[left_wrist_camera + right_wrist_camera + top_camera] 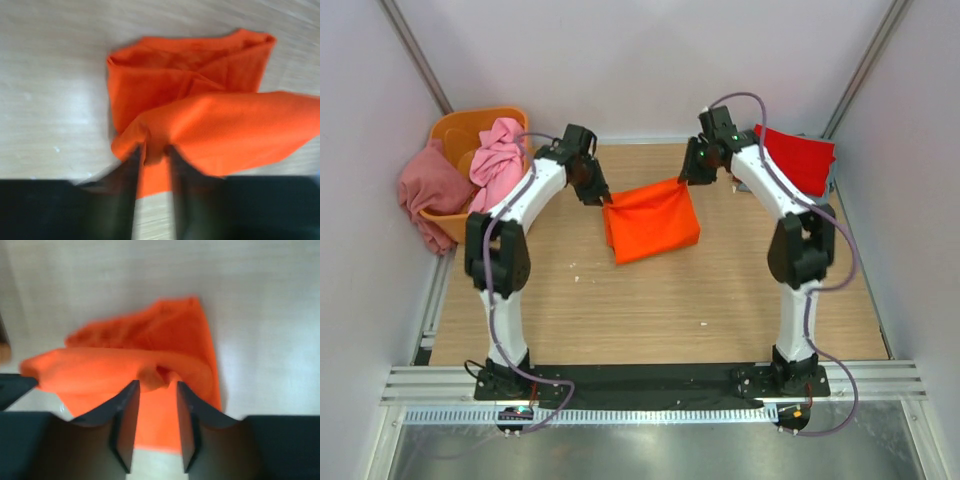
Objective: Fold and stack the t-shirts
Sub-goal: Fold the tshirt
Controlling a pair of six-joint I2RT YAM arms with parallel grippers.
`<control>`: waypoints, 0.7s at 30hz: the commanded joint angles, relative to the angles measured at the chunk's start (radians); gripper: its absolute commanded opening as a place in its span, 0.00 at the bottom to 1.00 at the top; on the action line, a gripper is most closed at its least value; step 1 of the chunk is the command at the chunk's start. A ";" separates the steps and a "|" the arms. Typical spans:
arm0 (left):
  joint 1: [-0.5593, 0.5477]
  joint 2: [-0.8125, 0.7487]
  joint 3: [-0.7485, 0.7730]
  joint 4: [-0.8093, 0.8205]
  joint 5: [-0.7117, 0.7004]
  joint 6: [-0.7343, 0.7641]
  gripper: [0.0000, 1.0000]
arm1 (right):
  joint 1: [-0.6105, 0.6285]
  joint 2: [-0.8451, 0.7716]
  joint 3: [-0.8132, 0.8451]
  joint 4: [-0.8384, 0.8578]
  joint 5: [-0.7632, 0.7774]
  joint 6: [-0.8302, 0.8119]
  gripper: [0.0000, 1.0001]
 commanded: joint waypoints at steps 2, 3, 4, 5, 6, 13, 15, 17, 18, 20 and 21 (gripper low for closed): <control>0.098 0.348 0.302 -0.067 0.160 0.076 0.56 | -0.039 0.368 0.446 -0.186 -0.017 -0.028 0.58; 0.103 0.420 0.377 -0.149 0.168 0.085 0.67 | -0.042 0.493 0.647 -0.237 0.023 -0.026 0.68; 0.104 0.516 0.531 -0.203 0.162 0.107 0.69 | -0.044 0.526 0.714 -0.265 0.031 -0.030 0.71; 0.104 0.540 0.581 -0.242 0.153 0.105 0.69 | -0.044 0.539 0.742 -0.245 0.026 -0.034 0.73; 0.104 0.536 0.568 -0.238 0.152 0.101 0.70 | -0.045 0.496 0.696 -0.210 0.010 -0.036 0.74; 0.104 0.253 0.310 -0.035 0.055 0.072 0.74 | -0.053 0.136 0.199 0.099 0.022 -0.051 0.78; 0.101 0.206 0.315 -0.052 0.021 0.085 0.73 | -0.053 0.082 0.092 0.117 0.022 -0.053 0.78; 0.087 0.175 0.305 -0.058 0.003 0.101 0.72 | -0.053 -0.004 0.007 0.158 0.019 -0.048 0.78; 0.081 0.154 0.290 -0.054 -0.002 0.108 0.70 | -0.053 -0.033 -0.080 0.180 0.013 -0.045 0.78; 0.063 0.140 0.270 -0.046 0.007 0.128 0.70 | -0.053 -0.111 -0.162 0.236 -0.010 -0.027 0.78; 0.060 0.138 0.255 -0.025 0.024 0.131 0.68 | -0.053 -0.131 -0.237 0.256 -0.036 -0.016 0.76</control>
